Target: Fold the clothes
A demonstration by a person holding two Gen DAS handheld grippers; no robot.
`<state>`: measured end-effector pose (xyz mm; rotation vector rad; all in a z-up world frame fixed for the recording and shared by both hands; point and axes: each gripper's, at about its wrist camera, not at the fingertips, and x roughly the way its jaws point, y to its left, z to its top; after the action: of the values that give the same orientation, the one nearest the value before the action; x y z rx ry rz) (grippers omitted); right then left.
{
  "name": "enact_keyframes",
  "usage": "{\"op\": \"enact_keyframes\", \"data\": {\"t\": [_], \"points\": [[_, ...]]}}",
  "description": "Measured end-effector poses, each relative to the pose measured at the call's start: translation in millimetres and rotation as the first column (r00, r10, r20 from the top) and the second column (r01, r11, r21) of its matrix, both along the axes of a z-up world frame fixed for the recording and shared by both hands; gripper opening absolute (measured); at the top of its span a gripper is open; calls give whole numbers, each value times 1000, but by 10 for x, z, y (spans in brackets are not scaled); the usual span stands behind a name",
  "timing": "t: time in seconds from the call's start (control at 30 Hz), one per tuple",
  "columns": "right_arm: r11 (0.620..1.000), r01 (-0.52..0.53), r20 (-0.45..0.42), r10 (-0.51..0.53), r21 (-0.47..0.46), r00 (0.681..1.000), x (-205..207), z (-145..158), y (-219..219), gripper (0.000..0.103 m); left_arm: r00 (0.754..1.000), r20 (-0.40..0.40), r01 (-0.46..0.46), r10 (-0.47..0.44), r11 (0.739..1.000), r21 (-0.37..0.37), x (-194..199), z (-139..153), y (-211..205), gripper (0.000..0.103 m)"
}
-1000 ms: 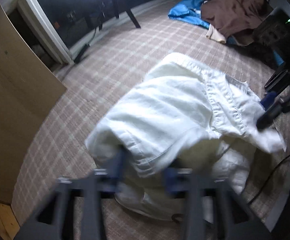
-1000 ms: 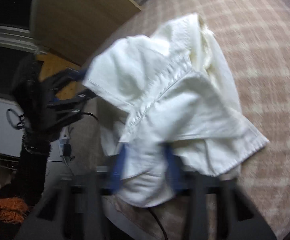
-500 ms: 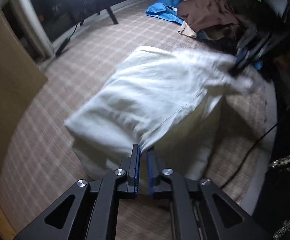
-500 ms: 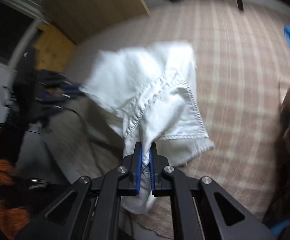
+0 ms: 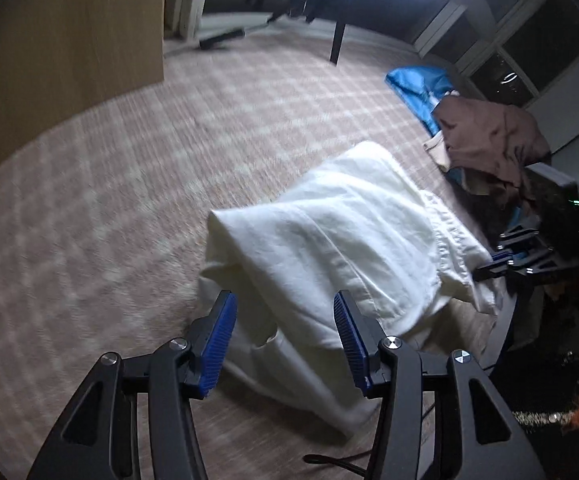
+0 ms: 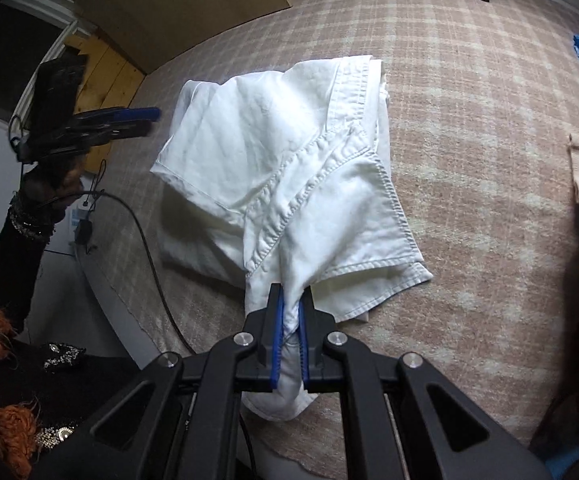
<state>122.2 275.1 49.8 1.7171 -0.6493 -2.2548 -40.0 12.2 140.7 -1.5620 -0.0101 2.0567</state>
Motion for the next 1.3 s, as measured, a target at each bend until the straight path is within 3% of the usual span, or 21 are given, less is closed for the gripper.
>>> {"op": "enact_keyframes", "data": {"t": [0.1, 0.17, 0.2, 0.33, 0.47, 0.57, 0.7, 0.77, 0.83, 0.93, 1.03, 1.1, 1.2, 1.3], "points": [[1000, -8, -7, 8, 7, 1000, -7, 19, -20, 7, 999, 48, -27, 27, 1000, 5, -32, -193, 55, 44], [1000, -14, -9, 14, 15, 1000, -22, 32, -33, 7, 997, 70, -43, 42, 999, 20, -36, -295, 62, 10], [1000, -16, -13, 17, 19, 1000, -33, 50, -34, 7, 996, 70, -50, 47, 998, 34, -24, -291, 66, 2], [1000, -21, -38, 22, 17, 999, -72, 184, -2, 7, 999, 12, -33, 32, 997, 68, 127, -39, 75, 2], [999, -28, -52, 27, -16, 998, -35, 361, 78, 7, 998, 15, -64, 63, 989, 132, 336, 218, -13, 2], [999, -36, -24, 35, -29, 999, 13, 279, 82, 7, 997, 48, -61, 56, 990, 128, 473, 38, -57, 2], [998, -31, 88, 35, -52, 996, 12, -122, 62, 7, 975, 159, -173, 158, 981, 85, 338, -527, -157, 9], [997, -68, 149, 72, -35, 986, 43, -148, 66, 12, 970, 168, -189, 175, 980, 70, 333, -524, -200, 8], [994, -110, 193, 111, -17, 975, 79, -118, 80, 17, 982, 94, -169, 164, 985, 43, 384, -276, -216, 16], [988, -156, 92, 153, 17, 984, 103, 371, 199, 17, 987, -38, -155, 155, 988, 0, 445, 143, -224, 28], [994, -112, -93, 113, 18, 989, -63, 763, 332, 17, 985, -92, -143, 146, 989, 40, 323, 250, -85, 29], [995, -83, -216, 92, 51, 972, -345, 857, 289, 17, 982, -126, -133, 141, 989, 65, 241, 317, 9, 29], [988, -71, -302, 110, 135, 947, -875, 647, 60, 17, 990, -91, -101, 108, 992, 81, 42, 52, 322, 29], [972, -106, -303, 167, 208, 938, -1345, 273, -167, 16, 990, -127, -65, 63, 998, -10, -86, -239, 607, 29]]}}
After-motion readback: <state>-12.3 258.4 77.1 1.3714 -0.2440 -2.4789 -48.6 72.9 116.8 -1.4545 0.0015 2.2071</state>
